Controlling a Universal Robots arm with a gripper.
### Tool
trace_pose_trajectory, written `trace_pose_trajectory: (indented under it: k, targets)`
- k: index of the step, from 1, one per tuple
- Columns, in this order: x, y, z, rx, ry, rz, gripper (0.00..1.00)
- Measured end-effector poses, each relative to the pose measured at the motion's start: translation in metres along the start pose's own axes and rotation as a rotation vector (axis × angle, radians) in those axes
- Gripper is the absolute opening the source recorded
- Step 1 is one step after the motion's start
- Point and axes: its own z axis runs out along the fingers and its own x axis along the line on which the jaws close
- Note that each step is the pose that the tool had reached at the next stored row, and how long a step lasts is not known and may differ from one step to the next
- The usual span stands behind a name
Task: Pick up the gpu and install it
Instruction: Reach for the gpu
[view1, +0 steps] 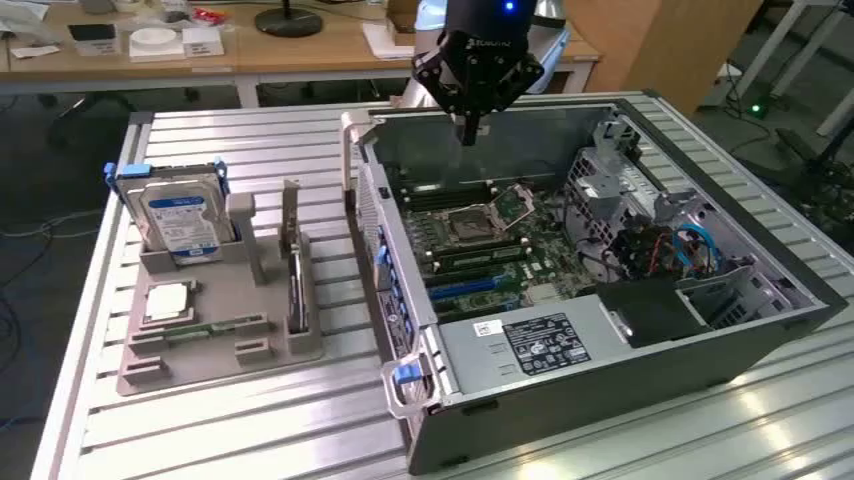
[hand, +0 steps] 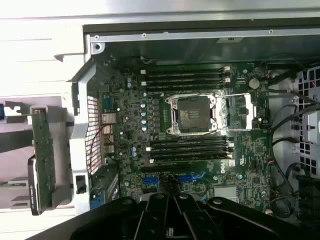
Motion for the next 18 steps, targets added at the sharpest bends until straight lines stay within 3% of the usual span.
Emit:
trace_pose_trajectory:
  k: [7,18]
  targets:
    - [0.004,-0.0003,-0.0002,0.0001,0.0001,0.000,0.11]
    - [0.025,-0.0019,-0.0007,0.0000,0.0000,0.000,0.11]
